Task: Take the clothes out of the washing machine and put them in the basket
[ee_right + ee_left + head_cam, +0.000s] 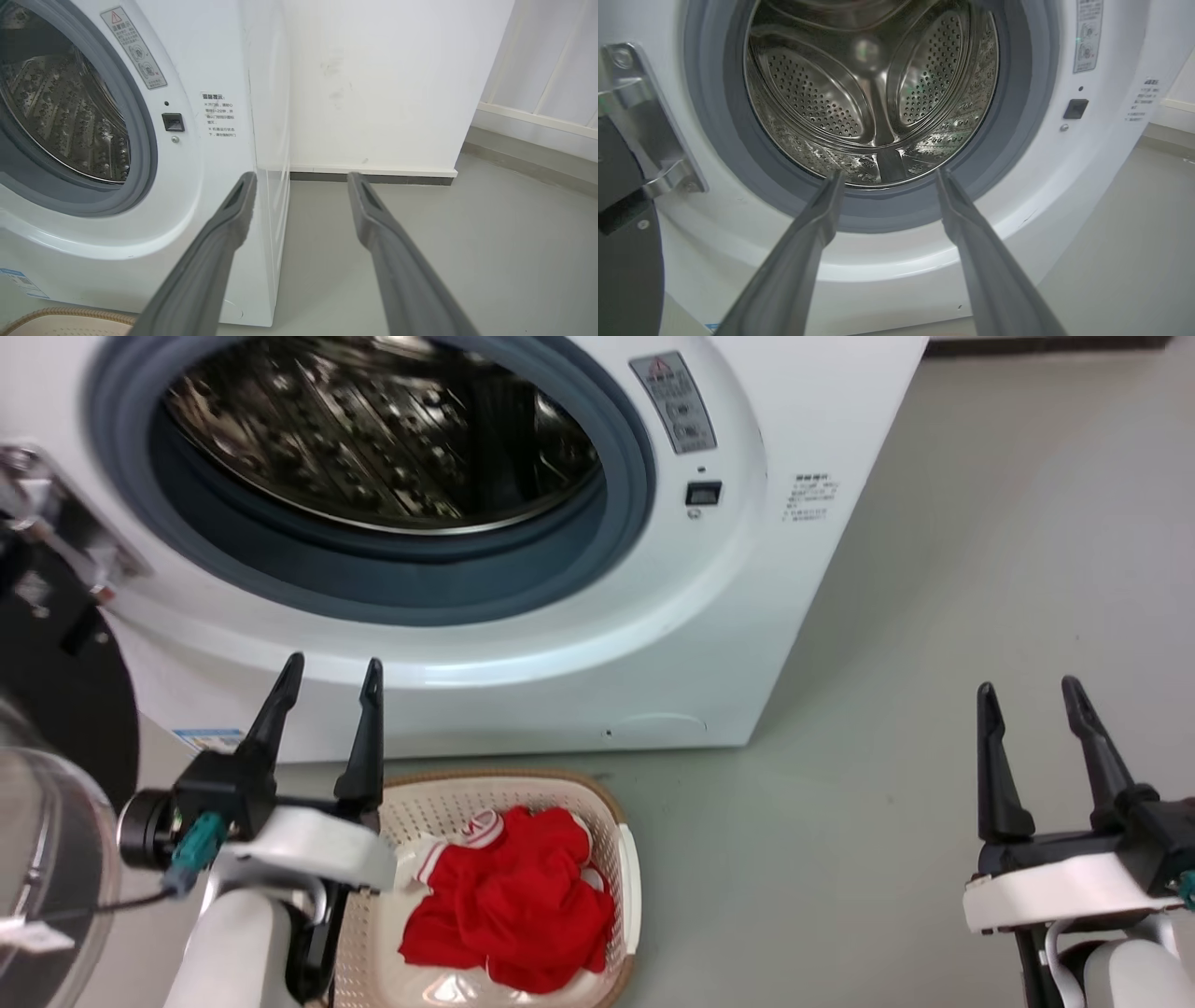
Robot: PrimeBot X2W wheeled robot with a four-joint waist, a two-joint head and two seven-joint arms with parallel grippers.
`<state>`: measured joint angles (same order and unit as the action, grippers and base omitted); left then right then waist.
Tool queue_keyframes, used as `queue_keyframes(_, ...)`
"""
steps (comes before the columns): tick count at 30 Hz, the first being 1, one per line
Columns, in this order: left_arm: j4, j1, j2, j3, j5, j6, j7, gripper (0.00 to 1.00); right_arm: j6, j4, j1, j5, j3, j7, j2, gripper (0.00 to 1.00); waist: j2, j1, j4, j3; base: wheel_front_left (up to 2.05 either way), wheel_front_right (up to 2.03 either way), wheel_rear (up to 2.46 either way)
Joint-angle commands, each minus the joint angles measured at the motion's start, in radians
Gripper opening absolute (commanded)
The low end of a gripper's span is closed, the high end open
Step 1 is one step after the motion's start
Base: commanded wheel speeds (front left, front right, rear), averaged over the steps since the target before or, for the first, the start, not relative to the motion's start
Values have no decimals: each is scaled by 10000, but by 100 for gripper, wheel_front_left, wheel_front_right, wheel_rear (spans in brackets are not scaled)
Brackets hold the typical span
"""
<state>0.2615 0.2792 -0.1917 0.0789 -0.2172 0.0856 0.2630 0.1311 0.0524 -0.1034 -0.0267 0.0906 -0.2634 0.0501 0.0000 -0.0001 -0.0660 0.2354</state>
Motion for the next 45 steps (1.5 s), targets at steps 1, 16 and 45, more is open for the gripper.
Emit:
queue_keyframes(1, -305, -435, 43, -185, 214, 61, 24, 100, -7, 18, 208, -108, -26, -20, 2, 100, 0, 1, 287, -641, 0, 0, 0)
queue_keyframes(16, -2046, -3071, 1173, -1164, 1300, -116, 24, 100, -7, -192, 1393, -566, -257, -19, 2, 100, 0, 1, 412, -2021, 0, 0, 0)
queue_keyframes(45, -2255, -3271, 1383, -1120, 1758, -562, -4, 0, 0, -205, 1410, -677, -385, 2, -4, 0, 0, 1, 215, -1978, 0, 0, 0)
